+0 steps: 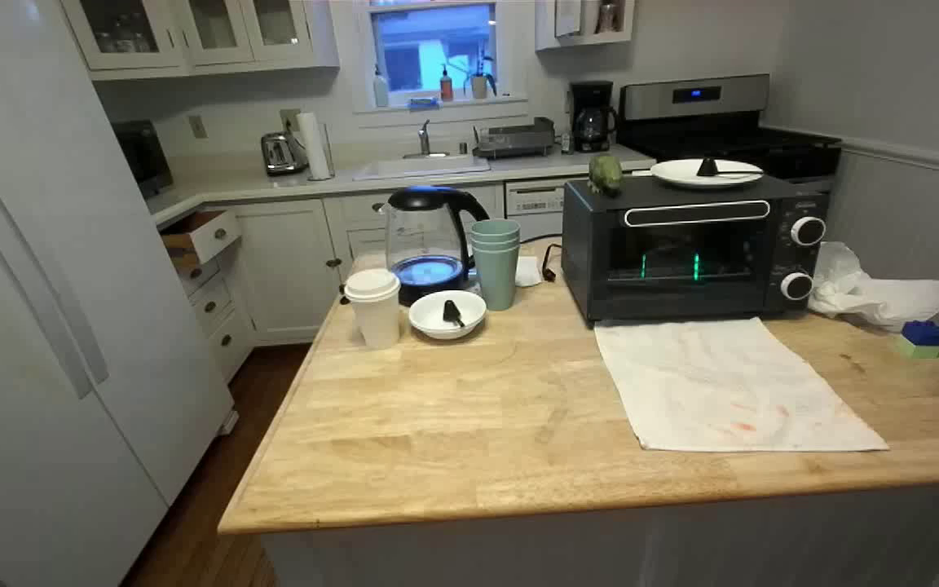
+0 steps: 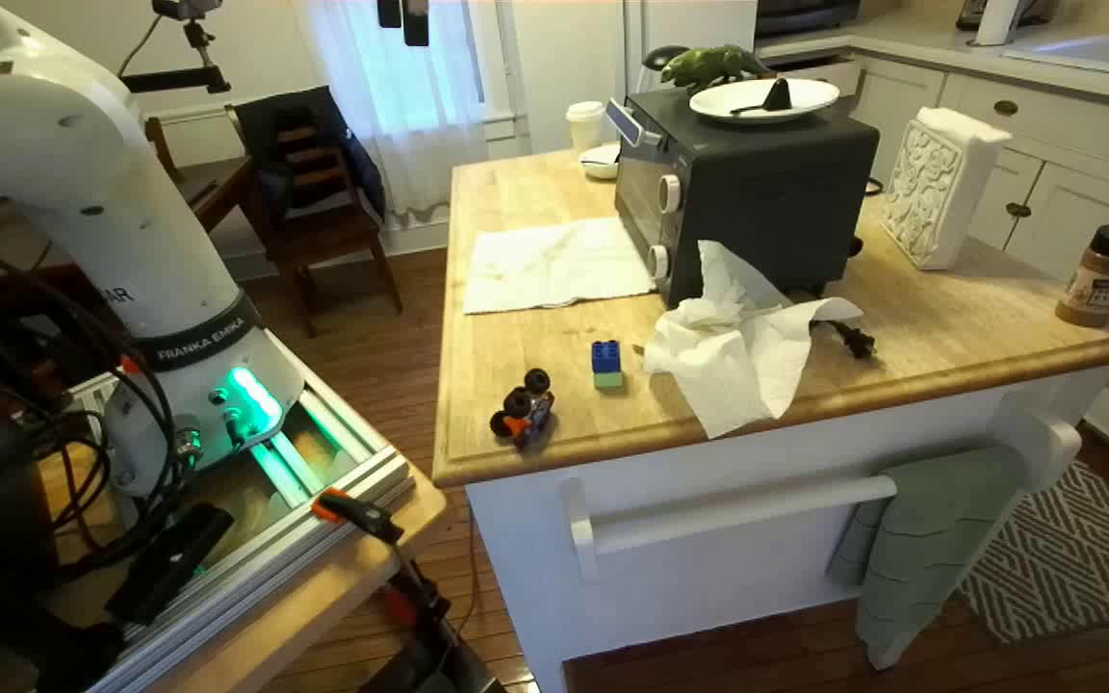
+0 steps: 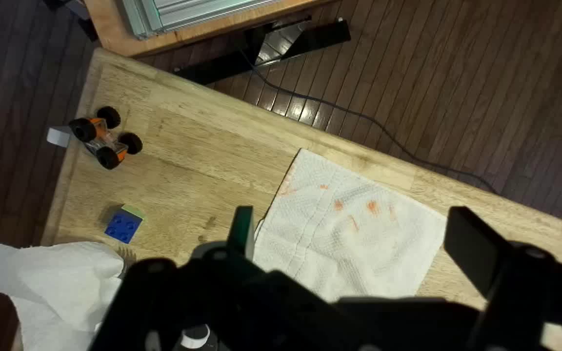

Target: Open the oven door

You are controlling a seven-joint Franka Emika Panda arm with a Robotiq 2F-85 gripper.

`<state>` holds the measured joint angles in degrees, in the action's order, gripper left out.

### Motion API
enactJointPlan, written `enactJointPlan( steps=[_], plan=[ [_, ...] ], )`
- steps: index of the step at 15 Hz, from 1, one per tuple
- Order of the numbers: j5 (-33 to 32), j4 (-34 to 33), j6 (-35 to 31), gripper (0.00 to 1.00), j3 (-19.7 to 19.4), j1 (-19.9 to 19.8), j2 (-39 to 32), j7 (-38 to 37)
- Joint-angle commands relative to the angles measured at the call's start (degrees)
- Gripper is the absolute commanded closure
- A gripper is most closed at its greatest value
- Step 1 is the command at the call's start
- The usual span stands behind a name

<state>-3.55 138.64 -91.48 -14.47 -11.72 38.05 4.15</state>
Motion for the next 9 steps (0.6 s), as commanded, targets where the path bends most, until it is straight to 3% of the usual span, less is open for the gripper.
enactJointPlan(
  steps=[1,5,9],
  plan=[
    [0.2,-0.1,0.1,0.0,0.3,-0.4,-0.1,0.2],
    [0.2,-0.1,0.1,0.0,0.3,-0.4,-0.1,0.2],
    [-4.4,-3.2,-6.0,0.0,2.6,2.2,-6.7,4.1]
  ],
)
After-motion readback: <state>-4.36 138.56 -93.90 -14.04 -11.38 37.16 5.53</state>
